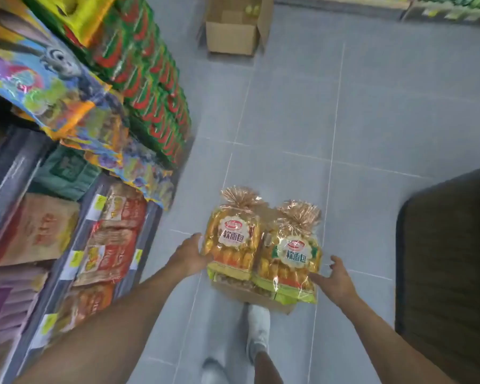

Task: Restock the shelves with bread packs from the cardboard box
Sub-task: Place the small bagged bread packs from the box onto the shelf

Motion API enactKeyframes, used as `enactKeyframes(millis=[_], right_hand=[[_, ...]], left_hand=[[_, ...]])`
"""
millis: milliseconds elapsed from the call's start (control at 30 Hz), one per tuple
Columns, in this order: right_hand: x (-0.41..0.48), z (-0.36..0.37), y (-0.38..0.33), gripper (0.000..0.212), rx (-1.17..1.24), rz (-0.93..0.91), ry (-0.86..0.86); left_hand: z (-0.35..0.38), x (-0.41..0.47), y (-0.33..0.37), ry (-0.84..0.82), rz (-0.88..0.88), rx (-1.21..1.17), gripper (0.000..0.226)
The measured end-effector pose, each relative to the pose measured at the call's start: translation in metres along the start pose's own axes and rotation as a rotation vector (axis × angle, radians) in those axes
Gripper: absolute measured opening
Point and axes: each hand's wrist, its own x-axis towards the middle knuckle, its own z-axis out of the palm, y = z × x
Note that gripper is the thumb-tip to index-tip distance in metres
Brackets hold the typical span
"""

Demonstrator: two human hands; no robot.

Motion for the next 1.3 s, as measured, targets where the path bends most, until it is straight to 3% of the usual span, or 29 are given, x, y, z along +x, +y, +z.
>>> enactKeyframes(millis=[133,233,333,400,467,633,767,1033,1300], right_hand=[[0.042,0.015,0.013,0.106,0.154,0.088,-0.01],[0.067,0.027,0.026,0.112,0.216,0.148,-0.028],[0.079,0.03,0.034,0.096,0.285,0.176,-0.078],[0.083,0.031,0.037,0.077,0.304,0.181,-0.1],[0.088,0.033,0.043,0.073,0.324,0.193,-0.113],[0.086,0.028,0.044,0.063,0.34,0.183,-0.134],[0.075,0.022,0.037,0.048,0.346,0.155,-0.131],[0.046,0.012,0.026,0.029,0.283,0.082,-0.121],[0.006,-0.001,0.021,0.032,0.266,0.026,-0.035]], left_hand=[[0.014,0.042,0.0,-0.095,-0.141,-0.083,0.12],[0.027,0.071,-0.006,-0.123,-0.18,-0.189,0.119],[0.034,0.091,-0.009,-0.127,-0.22,-0.261,0.12],[0.04,0.095,-0.008,-0.15,-0.222,-0.313,0.099],[0.041,0.094,-0.004,-0.145,-0.197,-0.325,0.074],[0.032,0.09,-0.005,-0.139,-0.221,-0.341,0.108],[0.026,0.074,0.0,-0.185,-0.215,-0.333,0.062],[0.016,0.041,0.015,-0.151,-0.137,-0.36,0.066],[-0.002,-0.007,0.01,-0.088,-0.019,-0.345,0.042]])
